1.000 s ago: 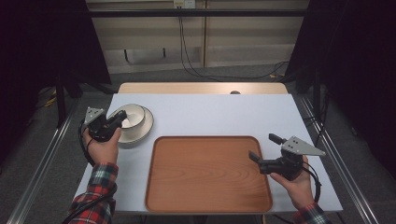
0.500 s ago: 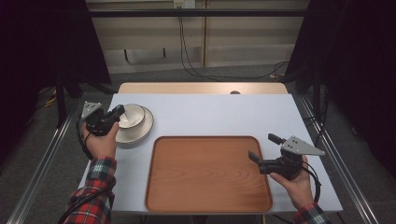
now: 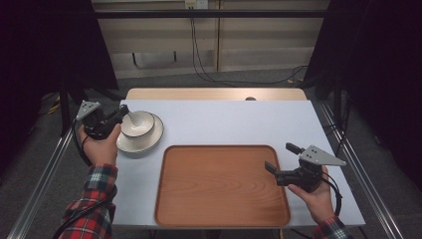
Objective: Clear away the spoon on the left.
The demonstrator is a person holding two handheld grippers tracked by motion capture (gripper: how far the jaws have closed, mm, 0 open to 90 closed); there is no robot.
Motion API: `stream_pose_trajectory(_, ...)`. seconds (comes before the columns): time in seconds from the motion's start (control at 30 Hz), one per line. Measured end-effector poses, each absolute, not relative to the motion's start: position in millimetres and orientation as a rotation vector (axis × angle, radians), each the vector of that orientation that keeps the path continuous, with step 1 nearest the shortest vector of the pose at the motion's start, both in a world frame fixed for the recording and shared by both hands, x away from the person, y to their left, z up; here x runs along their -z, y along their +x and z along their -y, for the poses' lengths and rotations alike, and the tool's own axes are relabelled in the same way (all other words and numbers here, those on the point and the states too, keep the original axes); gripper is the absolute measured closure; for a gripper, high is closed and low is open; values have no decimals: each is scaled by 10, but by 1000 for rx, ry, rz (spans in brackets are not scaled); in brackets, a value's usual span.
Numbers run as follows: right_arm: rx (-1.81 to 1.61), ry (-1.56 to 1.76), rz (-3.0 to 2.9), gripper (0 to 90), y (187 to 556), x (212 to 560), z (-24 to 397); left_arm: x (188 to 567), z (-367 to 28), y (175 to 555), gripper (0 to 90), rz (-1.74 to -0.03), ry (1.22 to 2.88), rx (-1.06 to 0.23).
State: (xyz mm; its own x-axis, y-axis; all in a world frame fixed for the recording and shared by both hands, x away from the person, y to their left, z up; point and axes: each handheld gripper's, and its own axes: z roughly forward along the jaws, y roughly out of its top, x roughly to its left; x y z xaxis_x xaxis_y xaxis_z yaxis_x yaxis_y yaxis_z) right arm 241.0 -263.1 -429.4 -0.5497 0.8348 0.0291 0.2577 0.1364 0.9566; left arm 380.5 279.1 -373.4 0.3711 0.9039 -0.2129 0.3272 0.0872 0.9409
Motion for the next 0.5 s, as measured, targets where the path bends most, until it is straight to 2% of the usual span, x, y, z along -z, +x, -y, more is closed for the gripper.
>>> stream_pose_trajectory(0.5,-1434,1059,-1880,16,2414,4291,2652,3394,-2701,3718,851,-1105,1498,-546)
